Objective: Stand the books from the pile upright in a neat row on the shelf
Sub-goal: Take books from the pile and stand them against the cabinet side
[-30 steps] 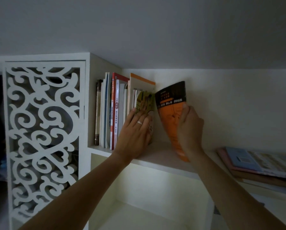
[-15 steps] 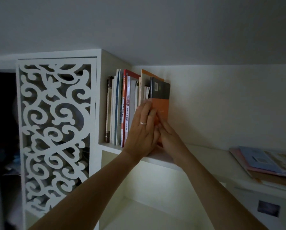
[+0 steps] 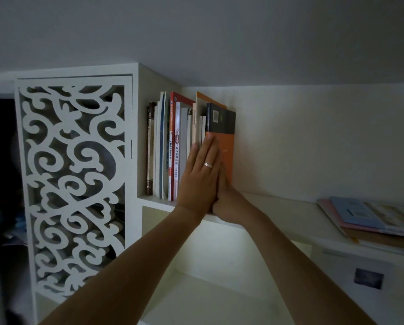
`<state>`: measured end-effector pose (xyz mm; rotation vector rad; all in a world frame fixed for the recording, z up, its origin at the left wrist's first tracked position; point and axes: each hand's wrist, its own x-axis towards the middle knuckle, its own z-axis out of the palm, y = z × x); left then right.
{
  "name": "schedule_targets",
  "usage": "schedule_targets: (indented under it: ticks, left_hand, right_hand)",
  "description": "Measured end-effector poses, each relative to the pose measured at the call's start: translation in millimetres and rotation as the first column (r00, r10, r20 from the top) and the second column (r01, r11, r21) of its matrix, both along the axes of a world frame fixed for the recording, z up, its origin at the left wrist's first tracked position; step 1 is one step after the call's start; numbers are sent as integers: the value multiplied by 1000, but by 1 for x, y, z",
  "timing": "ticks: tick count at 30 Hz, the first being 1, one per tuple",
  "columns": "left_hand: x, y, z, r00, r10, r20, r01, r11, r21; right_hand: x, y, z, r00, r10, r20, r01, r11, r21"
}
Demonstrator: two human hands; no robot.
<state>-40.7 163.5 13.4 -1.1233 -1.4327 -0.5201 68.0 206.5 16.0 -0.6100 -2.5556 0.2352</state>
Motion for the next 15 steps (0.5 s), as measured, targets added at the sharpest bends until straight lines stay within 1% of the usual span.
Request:
schedule_targets:
  ticks: [3,4,5,6,8,9,10,12,14,15]
  left_hand:
    - [9,0,0,997,66,31,-66,998,-17]
    - [13,-1,1,996,89,23,-88,996,-28]
    - [17,-1,3,993,115,3,-115,991,-72]
    - [21,-2,5,987,156,-42,-161,974,-159]
    - [27,-1,6,964,234,-128,-266,880,-393]
    - [29,0,6,959,251,-133,-284,838,-467]
    - [31,1,6,959,260,-113,-281,817,-503]
    - [37,2,7,967,253,-9,-223,834,-504]
    - [47,4,8,972,209,112,-135,876,-464]
    - [52,6,9,970,178,168,-92,901,-425]
  right_hand:
    - [9,-8,-1,998,-58,-2,58,998,-33]
    - [13,-10,-2,996,-85,2,85,996,-31]
    - [17,-10,-4,994,-108,14,109,994,-19]
    - [21,-10,-5,992,-127,20,127,992,-17]
    - [32,-9,-7,992,-127,-11,127,991,-48]
    - [40,-10,-6,994,-108,-30,106,992,-63]
    - [48,-8,-6,995,-92,-41,89,994,-68]
    - [70,-4,-2,994,-105,-20,105,994,3]
    - [99,6,5,972,-235,10,231,960,157]
    - [116,12,10,945,-327,10,314,916,249]
